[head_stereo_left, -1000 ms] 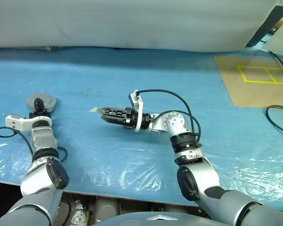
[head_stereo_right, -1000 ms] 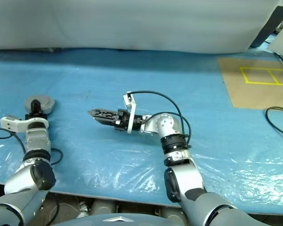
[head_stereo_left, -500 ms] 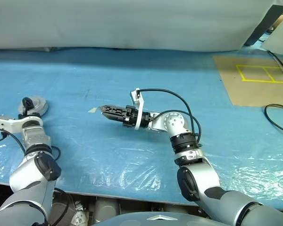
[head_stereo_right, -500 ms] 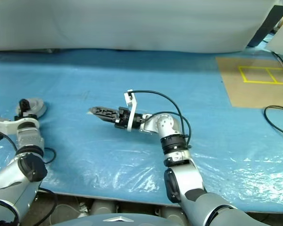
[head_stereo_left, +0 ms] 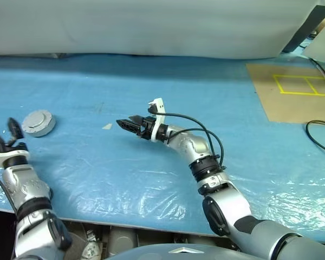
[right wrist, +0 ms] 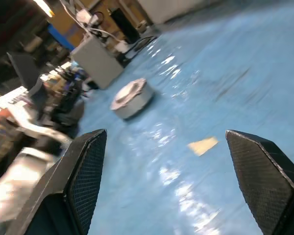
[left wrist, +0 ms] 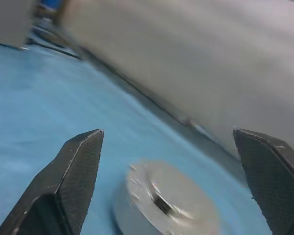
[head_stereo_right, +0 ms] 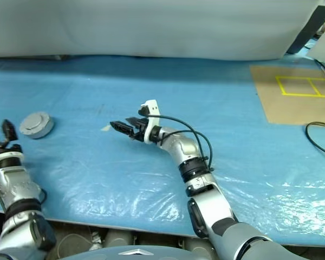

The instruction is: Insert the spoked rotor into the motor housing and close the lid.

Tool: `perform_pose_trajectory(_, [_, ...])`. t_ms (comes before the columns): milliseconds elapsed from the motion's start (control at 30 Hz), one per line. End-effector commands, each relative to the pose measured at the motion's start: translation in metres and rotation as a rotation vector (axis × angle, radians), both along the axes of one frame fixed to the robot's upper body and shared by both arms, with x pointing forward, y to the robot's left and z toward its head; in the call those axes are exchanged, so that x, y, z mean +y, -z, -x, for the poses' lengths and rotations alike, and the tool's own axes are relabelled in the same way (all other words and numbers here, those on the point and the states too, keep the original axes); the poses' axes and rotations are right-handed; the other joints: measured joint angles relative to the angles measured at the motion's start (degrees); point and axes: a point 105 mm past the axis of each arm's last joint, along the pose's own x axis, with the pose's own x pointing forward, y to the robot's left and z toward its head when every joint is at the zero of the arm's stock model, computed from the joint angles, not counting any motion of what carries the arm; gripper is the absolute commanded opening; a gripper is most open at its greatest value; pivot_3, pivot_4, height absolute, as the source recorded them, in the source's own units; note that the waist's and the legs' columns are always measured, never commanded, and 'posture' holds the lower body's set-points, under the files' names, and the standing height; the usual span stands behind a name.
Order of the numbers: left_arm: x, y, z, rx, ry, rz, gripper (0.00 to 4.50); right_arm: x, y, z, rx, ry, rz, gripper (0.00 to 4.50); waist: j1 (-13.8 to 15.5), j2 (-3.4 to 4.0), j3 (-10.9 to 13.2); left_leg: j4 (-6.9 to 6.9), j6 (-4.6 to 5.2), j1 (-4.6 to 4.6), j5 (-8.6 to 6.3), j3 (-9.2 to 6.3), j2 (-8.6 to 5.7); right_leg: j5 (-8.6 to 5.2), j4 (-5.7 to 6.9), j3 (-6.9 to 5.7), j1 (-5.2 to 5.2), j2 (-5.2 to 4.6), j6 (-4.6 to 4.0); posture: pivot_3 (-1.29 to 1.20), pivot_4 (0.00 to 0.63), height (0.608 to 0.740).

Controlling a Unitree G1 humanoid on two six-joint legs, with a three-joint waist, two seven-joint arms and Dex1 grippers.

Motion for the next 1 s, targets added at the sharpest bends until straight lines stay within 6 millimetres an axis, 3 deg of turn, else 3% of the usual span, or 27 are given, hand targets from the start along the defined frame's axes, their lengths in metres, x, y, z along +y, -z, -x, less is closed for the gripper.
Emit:
perform_pose_trajectory(33, [-0.058,-0.025,-0.003,0.016,0.277,-0.265,4.44,0.008,-0.018,0.011,-0.213,-0.014,-0.022,4.12,-0.4,-0.19,0.1,0.00,0.00,0.02,0.00,0.02,-0.01,0.00,0.00,0.01,0.01,-0.02,0.00,0.00,0.150,0.740])
perform_pose_trajectory(133, [-0.100,-0.029,0.001,0.039,0.480,-0.444,4.44,-0.001,-0.012,0.013,-0.292,-0.027,0.048,4.12,-0.6,-0.20,0.1,0.00,0.02,0.13,0.00,0.02,0.02,0.00,0.03,0.01,0.06,0.00,-0.01,0.00,0.150,0.740])
perform_pose_trajectory(267, [-0.129,-0.033,0.002,0.057,0.621,-0.624,4.50,-0.017,0.002,0.013,-0.333,-0.045,0.148,4.48,-0.7,-0.15,0.1,-0.01,0.11,0.18,0.06,0.03,0.01,0.00,0.04,0.04,0.09,0.02,-0.01,0.00,0.150,0.740])
perform_pose_trajectory(533, [-0.134,-0.031,-0.001,0.089,0.653,-0.683,4.50,-0.047,0.005,0.004,-0.348,0.043,0.188,4.48,-1.7,-0.07,0.2,-0.06,0.13,0.20,0.07,0.04,0.01,0.00,0.03,0.09,0.08,0.09,-0.02,0.00,0.150,0.740])
perform_pose_trajectory(700, [-0.141,-0.028,0.000,0.105,0.704,-0.693,4.50,-0.046,0.013,0.017,-0.357,-0.017,0.218,4.48,-2.1,-0.06,0.2,-0.06,0.13,0.20,0.07,0.04,-0.01,0.00,0.02,0.09,0.09,0.08,-0.01,0.00,0.150,0.740])
perform_pose_trajectory(1000, [-0.138,-0.025,0.003,0.120,0.712,-0.729,4.50,-0.044,0.014,0.016,-0.386,-0.025,0.246,4.48,-2.2,-0.06,0.2,-0.06,0.16,0.23,0.08,0.04,-0.02,0.00,0.03,0.12,0.10,0.07,-0.02,0.00,0.150,0.740])
